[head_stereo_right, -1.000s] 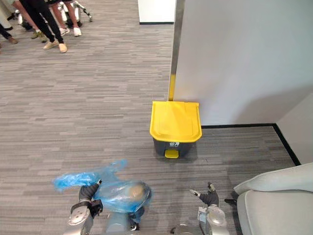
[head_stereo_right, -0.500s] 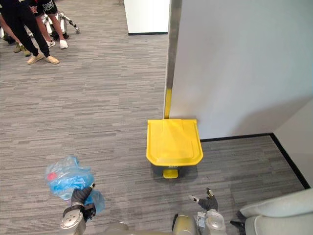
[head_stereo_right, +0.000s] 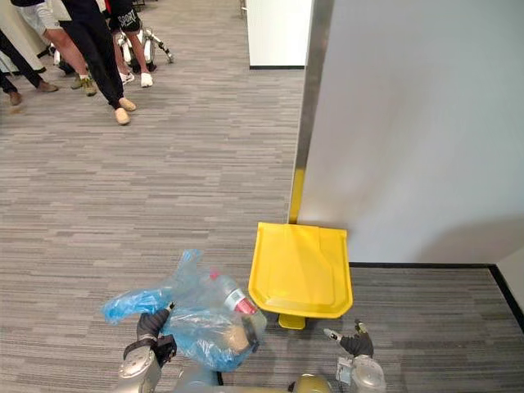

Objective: Gather rubbish on tea table into small bin, then transfer packed bag to large trash can.

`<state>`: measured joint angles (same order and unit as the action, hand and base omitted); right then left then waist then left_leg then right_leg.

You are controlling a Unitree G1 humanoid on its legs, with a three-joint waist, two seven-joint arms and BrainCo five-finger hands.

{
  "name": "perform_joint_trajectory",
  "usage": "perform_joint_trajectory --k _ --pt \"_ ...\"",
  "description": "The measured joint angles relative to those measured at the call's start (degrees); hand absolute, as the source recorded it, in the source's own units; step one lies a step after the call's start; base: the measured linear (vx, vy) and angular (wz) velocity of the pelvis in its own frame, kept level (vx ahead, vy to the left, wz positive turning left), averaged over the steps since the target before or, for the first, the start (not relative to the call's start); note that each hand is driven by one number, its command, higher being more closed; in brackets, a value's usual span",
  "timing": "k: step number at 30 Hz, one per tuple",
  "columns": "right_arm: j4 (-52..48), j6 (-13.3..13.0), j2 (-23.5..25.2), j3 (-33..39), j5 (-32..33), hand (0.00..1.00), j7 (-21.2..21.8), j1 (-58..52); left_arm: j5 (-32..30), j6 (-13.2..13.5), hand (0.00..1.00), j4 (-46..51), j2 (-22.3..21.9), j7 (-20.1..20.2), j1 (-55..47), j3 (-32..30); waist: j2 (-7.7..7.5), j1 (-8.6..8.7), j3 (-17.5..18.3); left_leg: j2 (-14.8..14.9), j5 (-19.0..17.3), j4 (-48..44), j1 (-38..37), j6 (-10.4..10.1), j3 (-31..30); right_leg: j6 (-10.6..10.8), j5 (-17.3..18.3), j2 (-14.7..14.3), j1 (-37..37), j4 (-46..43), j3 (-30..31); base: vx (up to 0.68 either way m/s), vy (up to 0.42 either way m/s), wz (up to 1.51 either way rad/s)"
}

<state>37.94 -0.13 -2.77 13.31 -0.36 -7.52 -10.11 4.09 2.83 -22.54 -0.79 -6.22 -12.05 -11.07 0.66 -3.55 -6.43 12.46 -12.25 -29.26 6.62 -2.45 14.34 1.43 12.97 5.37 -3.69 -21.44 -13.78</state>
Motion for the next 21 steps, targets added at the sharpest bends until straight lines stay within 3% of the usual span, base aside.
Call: perform_joint_trajectory --k 3,8,15,21 --pt "0.1 0.1 0.7 2.5 0.0 0.0 0.0 -0.4 0.0 0.0 1.0 -0.8 0.1 0.0 1.3 0.1 -0.95 -0.33 0.3 -2.2 0.1 8.3 -2.8 -0.2 0.1 1.0 -2.4 0.3 0.3 4.1 -0.4 0.09 0.11 0.09" --pt "0.5 0.0 0.8 3.1 0.0 0.0 0.0 -0.3 -0.2 -0.1 1.0 -3.0 0.1 -0.1 0.5 0.1 -0.85 -0.34 0.8 -3.7 0.7 12.8 -7.7 -0.6 1.7 1.8 -3.7 0.7 3.5 7.0 1.3 0.04 0.081 -0.15" --pt "6.0 0.2 1.1 4.9 0.0 0.0 -0.1 0.7 -0.2 0.0 1.0 -6.3 2.1 -0.2 0.2 -0.3 -0.87 -0.37 1.4 -5.6 5.8 21.1 -10.2 -0.7 2.9 1.3 -7.3 0.3 3.4 11.2 2.5 -0.05 0.007 -0.08" --pt "7.8 0.2 0.8 4.9 0.0 0.0 -0.1 1.3 -0.2 -0.1 1.0 -9.9 2.1 -0.2 -0.5 -0.4 -0.91 -0.24 1.4 -6.4 8.1 25.8 -11.1 -0.5 2.1 1.3 -10.2 -0.6 3.2 13.9 3.0 -0.12 -0.005 -0.04"
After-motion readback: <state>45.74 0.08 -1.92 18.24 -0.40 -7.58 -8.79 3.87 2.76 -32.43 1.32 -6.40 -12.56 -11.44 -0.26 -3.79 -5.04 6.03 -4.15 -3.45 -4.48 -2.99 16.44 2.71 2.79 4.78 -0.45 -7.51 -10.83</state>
